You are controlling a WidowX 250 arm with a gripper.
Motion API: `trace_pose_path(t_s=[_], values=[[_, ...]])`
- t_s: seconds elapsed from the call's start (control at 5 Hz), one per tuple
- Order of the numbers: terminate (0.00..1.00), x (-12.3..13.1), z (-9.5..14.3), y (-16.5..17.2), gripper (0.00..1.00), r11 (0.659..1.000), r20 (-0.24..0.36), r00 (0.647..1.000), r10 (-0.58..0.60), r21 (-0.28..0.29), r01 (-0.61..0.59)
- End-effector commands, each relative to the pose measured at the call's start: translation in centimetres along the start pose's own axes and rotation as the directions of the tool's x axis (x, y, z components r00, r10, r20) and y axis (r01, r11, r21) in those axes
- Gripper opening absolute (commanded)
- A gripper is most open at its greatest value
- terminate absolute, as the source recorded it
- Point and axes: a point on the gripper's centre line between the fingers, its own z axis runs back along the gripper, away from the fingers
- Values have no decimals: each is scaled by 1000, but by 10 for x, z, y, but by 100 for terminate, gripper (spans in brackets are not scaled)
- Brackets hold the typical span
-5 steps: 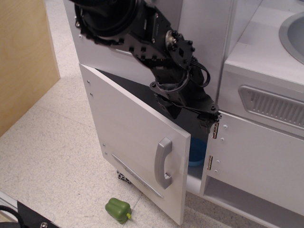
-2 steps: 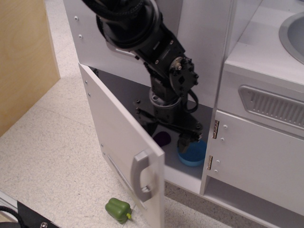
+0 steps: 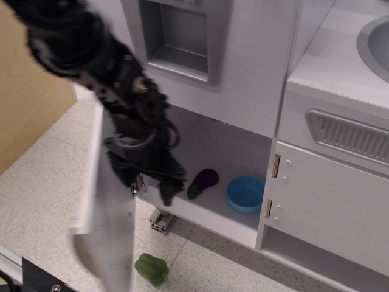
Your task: Open low fridge
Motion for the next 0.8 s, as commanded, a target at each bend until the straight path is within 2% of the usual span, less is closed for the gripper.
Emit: trace_pose_path(t_s=[0.0,0.2,0.4,0.6], values=[[0,-2,16,47,100,1000,0,1000,-9,15,9],[0,-4,6,62,100,997,11,1000,5,76,-6],[0,-5,1,79,100,991,-20,999,32,130,-29],[0,-5,-1,84,100,989,-38,998,48,141,-42]])
